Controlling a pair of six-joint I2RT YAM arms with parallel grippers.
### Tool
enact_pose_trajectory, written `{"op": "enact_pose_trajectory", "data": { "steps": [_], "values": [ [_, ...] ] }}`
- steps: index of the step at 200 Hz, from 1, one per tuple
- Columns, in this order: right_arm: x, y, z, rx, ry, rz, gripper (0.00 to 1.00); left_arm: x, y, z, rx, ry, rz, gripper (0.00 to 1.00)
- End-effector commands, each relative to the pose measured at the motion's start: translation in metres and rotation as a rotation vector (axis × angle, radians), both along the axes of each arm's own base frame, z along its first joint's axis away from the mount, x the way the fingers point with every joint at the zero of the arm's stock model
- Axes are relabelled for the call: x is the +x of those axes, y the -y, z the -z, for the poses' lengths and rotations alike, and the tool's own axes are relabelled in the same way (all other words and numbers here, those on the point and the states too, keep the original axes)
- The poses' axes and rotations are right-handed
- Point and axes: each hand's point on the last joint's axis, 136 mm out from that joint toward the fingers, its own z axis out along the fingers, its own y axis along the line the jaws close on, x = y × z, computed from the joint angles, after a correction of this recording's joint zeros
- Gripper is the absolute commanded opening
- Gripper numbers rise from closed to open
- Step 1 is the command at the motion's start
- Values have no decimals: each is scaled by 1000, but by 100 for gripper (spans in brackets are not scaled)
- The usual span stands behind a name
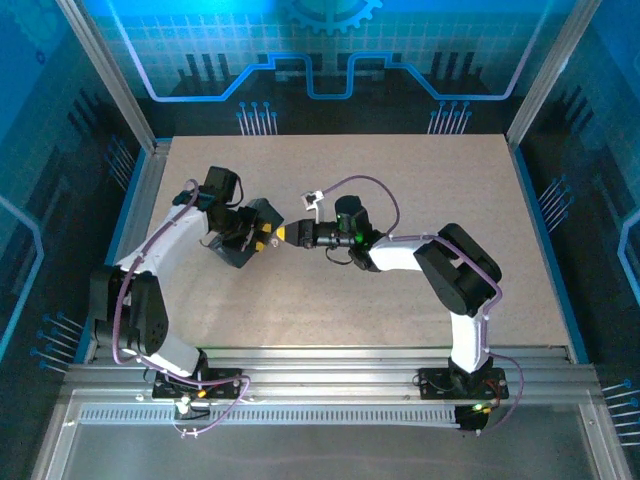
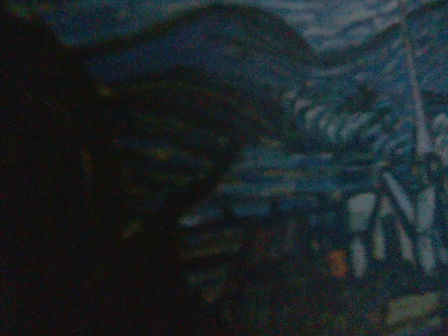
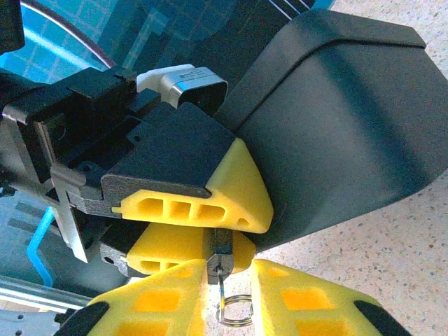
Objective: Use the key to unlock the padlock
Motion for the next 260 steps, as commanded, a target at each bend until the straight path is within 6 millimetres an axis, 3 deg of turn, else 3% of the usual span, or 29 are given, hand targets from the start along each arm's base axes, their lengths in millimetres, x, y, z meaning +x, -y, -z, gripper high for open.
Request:
{"op": "enact_pose_trajectory", "data": {
  "steps": [1, 51, 155, 219, 253, 260],
  "values": [
    [-13, -6, -9, 24, 36, -43, 23, 2, 4, -20, -32, 45, -2, 0],
    [-20, -14, -2, 8, 20, -67, 23, 3, 4, -21, -36, 52, -11, 0],
    [-28, -25, 3, 34, -13, -86, 0, 2, 3, -22, -39, 57, -21, 0],
    [-33, -53, -15, 85, 6, -125, 0, -6, 16, -16, -64, 33, -8, 0],
    [-33, -41, -11, 10, 52, -122, 0, -4, 14, -20, -57, 37, -12, 0],
    [-33, -36, -9, -19, 66, -118, 4, -4, 12, -21, -51, 36, -13, 0]
  ]
}}
